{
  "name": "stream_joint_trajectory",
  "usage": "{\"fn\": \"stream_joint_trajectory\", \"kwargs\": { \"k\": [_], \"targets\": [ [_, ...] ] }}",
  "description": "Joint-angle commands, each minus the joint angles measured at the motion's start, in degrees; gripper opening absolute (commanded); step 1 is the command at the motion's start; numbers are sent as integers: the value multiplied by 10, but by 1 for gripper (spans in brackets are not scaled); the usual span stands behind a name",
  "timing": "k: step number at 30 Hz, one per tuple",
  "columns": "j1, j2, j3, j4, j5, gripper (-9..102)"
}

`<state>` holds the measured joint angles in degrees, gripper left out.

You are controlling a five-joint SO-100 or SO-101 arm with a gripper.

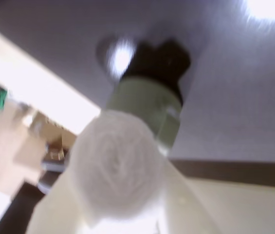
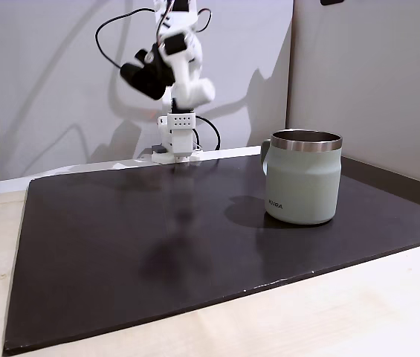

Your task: Grasp a gauze and put it in the cup.

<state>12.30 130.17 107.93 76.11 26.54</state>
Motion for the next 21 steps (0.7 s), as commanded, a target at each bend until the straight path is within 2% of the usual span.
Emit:
{"fn": "stream_joint_trajectory", "kwargs": {
  "k": [1,11,21],
  "targets": [
    [-44,-10,-83,0,-3,0],
    [-98,-228,-314,2,33,0],
    [-157,-393,-480,18,73,0]
  ]
}}
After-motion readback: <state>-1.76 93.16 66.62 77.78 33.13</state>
